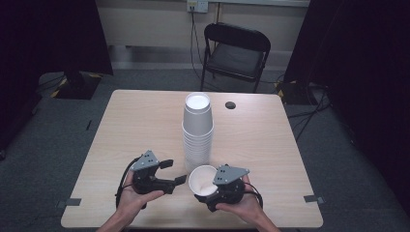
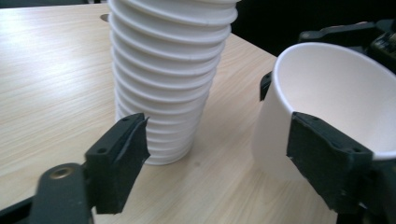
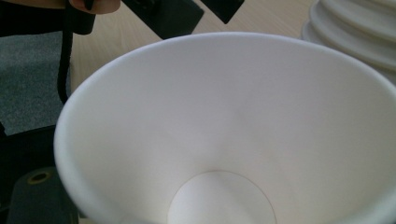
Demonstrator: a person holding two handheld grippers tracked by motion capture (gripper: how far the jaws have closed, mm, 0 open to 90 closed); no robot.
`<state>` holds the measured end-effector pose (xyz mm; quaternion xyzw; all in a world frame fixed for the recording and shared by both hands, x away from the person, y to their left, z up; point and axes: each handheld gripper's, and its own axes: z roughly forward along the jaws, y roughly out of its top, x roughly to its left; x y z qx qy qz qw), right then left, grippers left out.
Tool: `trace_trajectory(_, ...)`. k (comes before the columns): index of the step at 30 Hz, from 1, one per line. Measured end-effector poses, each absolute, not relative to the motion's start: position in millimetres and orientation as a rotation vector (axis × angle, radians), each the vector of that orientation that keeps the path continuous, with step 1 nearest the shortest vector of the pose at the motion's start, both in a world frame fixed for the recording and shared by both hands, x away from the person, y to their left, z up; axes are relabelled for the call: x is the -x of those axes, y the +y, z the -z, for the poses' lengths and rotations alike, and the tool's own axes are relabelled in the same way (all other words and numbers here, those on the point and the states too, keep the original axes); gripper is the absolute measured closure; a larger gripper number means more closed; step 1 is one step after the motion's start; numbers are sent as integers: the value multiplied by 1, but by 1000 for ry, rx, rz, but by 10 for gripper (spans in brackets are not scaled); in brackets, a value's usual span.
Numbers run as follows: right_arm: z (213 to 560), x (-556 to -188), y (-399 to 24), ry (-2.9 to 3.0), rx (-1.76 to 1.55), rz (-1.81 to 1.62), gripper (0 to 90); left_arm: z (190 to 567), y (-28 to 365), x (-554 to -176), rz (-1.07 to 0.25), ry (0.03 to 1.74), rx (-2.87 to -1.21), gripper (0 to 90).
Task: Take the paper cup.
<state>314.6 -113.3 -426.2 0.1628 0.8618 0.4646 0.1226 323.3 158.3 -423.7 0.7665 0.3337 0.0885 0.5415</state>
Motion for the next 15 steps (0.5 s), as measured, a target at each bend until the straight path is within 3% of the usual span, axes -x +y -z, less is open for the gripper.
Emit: trace_trajectory(15,422,-316,-130,2449,-560,-1393,135,430,172,-317,-301,843,-1817,154)
